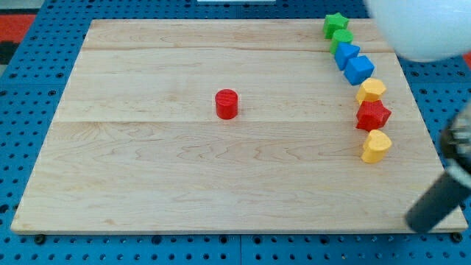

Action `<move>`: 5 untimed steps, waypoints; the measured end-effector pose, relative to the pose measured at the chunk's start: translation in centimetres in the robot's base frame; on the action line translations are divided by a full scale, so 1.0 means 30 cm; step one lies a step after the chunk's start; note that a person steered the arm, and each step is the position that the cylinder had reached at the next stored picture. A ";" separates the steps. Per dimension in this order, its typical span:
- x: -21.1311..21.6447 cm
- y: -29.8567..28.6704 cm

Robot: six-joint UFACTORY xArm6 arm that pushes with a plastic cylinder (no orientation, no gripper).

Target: Move red star slightly left

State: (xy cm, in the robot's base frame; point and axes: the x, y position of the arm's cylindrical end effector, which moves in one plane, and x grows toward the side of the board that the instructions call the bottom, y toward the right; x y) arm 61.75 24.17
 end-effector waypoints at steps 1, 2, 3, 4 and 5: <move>-0.112 0.126; -0.253 0.134; -0.336 0.184; -0.512 0.145; -0.596 0.066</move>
State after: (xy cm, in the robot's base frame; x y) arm 43.88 26.15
